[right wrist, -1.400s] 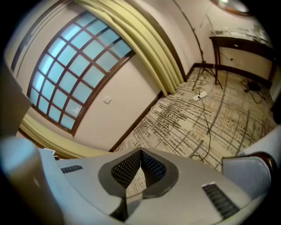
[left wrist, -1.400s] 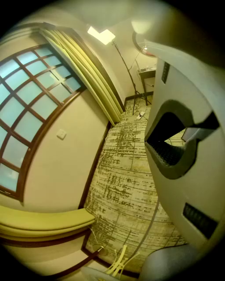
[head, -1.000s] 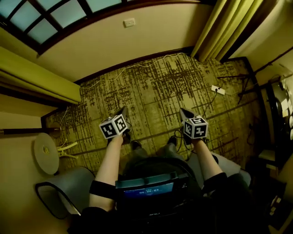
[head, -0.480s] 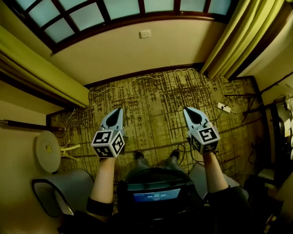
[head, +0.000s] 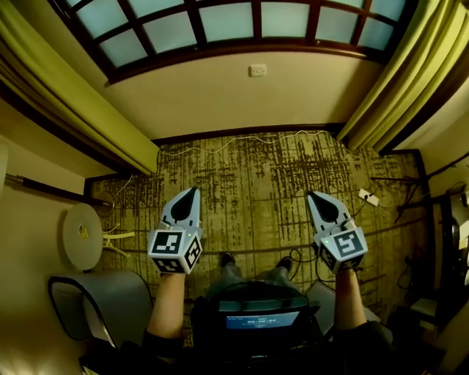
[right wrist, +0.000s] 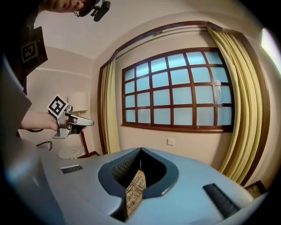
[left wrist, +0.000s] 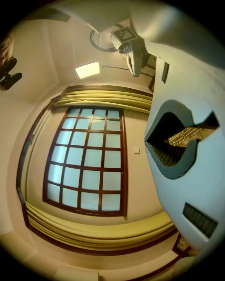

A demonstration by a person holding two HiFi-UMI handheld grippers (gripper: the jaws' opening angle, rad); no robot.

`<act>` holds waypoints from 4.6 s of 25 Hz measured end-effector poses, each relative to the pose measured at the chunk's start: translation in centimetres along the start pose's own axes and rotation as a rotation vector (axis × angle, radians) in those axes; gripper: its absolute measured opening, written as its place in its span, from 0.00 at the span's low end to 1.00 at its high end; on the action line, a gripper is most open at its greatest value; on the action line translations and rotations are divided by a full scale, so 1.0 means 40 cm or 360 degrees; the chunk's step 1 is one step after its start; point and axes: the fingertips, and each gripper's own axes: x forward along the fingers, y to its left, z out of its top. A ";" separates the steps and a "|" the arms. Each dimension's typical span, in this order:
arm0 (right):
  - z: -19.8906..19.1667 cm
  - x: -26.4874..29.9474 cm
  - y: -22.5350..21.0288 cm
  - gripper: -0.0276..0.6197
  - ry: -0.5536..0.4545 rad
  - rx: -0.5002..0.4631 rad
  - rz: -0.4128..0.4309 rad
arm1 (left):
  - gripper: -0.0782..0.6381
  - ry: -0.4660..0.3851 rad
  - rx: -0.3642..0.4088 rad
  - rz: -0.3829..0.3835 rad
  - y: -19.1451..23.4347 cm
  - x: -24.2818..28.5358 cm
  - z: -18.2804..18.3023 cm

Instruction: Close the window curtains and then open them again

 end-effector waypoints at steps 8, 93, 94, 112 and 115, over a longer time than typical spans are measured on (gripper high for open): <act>0.001 0.027 0.027 0.05 0.0025 0.0034 0.0013 | 0.10 -0.0007 -0.0015 0.0024 0.023 -0.010 -0.013; 0.807 1.871 1.259 0.05 -0.0207 -0.0474 0.0965 | 0.10 -0.0525 0.0036 0.0592 1.882 0.126 0.562; 0.826 1.886 1.275 0.05 -0.0225 -0.0475 0.0950 | 0.13 -0.0546 0.0070 0.0579 1.901 0.122 0.590; 1.187 2.047 1.387 0.05 -0.0516 -0.0627 0.0703 | 0.50 -0.0908 0.0476 0.0496 2.068 0.103 1.120; 1.222 2.064 1.368 0.05 -0.0538 -0.0629 0.0672 | 0.50 -0.0910 0.0485 0.0505 2.080 0.131 1.166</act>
